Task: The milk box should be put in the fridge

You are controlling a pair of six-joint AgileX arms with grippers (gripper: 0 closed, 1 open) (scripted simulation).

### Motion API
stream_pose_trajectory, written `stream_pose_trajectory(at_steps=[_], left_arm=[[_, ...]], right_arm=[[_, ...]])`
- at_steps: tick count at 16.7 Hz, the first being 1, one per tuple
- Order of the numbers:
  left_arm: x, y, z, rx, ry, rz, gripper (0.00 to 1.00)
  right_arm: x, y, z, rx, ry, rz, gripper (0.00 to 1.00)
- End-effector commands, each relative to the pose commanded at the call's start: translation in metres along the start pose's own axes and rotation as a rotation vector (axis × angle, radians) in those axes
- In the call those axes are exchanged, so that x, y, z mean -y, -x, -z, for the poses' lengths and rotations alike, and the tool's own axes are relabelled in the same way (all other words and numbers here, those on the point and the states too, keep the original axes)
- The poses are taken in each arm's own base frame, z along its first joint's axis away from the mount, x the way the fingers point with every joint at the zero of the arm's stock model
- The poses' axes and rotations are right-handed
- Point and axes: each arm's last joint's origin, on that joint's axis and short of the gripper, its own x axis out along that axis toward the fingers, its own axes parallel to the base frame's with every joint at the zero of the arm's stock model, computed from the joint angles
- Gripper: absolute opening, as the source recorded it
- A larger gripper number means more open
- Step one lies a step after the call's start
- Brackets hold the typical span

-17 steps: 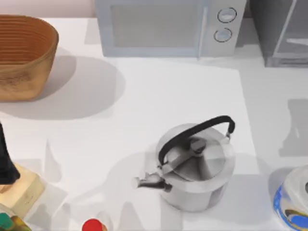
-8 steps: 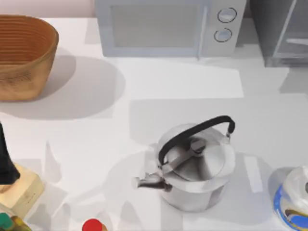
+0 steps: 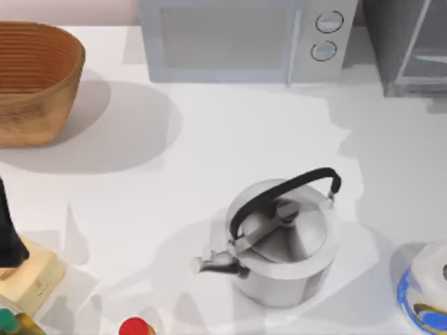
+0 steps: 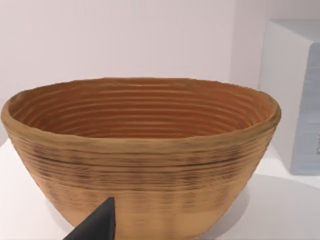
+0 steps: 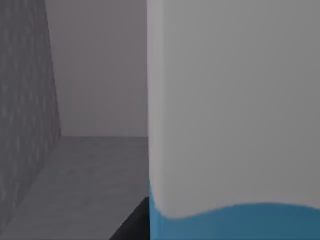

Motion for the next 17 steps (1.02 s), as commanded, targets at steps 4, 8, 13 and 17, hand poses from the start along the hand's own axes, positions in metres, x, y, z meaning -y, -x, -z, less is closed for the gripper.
stream_pose_trajectory(at_steps=[4, 8, 13, 17], left_arm=[[0.000, 0.000, 0.000, 0.000, 0.000, 0.000, 1.00], [0.000, 0.000, 0.000, 0.000, 0.000, 0.000, 1.00], [0.000, 0.000, 0.000, 0.000, 0.000, 0.000, 1.00], [0.000, 0.000, 0.000, 0.000, 0.000, 0.000, 1.00]], right_arm=[[0.009, -0.011, 0.025, -0.001, -0.003, 0.001, 0.00], [0.009, -0.011, 0.025, -0.001, -0.003, 0.001, 0.00], [0.008, -0.025, 0.021, 0.004, -0.004, -0.005, 0.00], [0.010, -0.061, 0.016, 0.005, -0.004, -0.005, 0.00]])
